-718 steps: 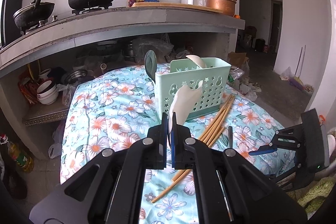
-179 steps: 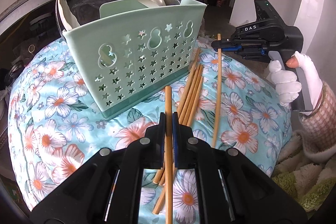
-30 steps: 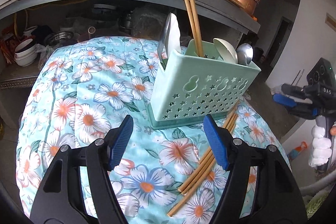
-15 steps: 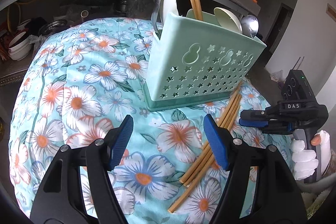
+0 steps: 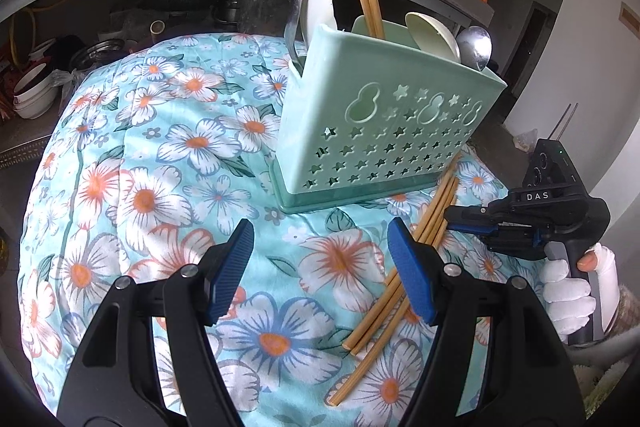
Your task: Organize utensils
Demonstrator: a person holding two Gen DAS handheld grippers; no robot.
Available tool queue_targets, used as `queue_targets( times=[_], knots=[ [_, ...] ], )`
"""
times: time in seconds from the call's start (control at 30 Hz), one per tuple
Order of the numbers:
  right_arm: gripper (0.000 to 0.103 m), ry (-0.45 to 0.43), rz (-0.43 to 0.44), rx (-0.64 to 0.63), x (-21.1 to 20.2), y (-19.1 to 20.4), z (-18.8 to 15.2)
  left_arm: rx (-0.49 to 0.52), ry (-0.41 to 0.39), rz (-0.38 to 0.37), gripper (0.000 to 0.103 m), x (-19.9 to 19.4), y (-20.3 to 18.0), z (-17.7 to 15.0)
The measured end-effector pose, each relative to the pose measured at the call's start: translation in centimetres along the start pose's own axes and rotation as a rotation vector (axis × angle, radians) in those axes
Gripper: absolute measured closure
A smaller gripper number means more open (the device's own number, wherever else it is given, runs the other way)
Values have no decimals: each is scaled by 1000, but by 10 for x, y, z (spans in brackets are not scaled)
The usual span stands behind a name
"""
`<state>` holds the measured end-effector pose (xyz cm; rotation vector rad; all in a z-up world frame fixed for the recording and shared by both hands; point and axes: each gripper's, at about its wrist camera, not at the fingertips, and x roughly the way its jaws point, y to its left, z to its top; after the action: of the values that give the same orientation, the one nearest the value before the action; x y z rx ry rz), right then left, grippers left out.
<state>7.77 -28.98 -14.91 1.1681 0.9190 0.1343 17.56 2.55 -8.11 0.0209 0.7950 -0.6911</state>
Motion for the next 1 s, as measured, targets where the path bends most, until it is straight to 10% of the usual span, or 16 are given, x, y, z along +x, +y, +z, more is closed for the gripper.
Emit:
queue_targets(
  times=[0.43,0.67,1.0],
  knots=[
    [88,-120,-240,-49,-63,-2,-1,10,3,-16,37,0,-5,-2],
    [71,-132,-308,-101,-52,11,2,26,-3,-20,37,-4,-10,-2],
    [76,-184,-534,-302,-32,37,-11,35,5,-18,37,0,-15,-1]
  ],
)
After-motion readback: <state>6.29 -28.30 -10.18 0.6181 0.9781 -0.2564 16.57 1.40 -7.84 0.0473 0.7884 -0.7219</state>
